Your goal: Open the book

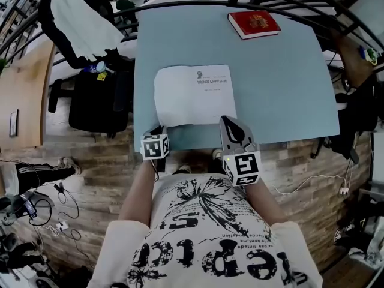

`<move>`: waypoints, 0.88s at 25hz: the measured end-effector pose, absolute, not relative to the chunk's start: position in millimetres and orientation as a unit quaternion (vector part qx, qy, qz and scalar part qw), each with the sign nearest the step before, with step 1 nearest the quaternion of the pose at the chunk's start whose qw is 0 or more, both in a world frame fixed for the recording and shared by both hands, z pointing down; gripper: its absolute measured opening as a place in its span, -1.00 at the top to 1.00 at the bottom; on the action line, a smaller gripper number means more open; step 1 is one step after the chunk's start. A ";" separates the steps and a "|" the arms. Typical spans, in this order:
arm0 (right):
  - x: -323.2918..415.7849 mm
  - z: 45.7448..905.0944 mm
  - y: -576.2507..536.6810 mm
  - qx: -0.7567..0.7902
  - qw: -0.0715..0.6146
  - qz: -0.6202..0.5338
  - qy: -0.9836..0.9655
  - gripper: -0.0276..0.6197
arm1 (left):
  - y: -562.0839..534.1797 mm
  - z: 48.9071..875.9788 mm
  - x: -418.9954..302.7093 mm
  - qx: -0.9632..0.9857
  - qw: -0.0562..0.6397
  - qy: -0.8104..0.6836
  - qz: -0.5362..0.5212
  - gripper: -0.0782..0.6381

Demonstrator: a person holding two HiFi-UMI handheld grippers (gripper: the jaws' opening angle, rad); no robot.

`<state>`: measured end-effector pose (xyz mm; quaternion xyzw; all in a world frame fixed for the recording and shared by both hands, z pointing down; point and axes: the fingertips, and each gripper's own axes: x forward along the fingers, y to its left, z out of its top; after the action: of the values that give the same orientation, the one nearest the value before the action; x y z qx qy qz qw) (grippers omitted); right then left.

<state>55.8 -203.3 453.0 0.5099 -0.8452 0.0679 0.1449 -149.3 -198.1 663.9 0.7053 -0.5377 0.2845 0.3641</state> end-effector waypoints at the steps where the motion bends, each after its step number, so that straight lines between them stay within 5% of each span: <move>1: 53.8 451.6 -204.1 0.508 0.144 0.067 -0.847 0.88 | -197.4 663.1 -148.4 0.706 0.365 -0.535 0.287 0.63; 3: 50.7 448.2 -205.7 0.505 0.142 0.065 -0.849 0.88 | -196.1 659.3 -148.8 0.704 0.364 -0.535 0.291 0.44; 8: 46.8 441.8 -210.5 0.498 0.131 0.060 -0.855 0.88 | -204.1 632.7 -157.2 0.700 0.339 -0.565 0.275 0.40; 22: 59.2 392.5 -217.8 0.471 0.051 0.013 -0.881 0.88 | -253.6 458.2 -92.7 0.792 0.116 -0.586 0.126 0.70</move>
<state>59.2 -217.8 392.5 0.4706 -0.8808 0.0126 0.0510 -92.7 -253.6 458.2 0.7920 -0.5860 0.1257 0.1163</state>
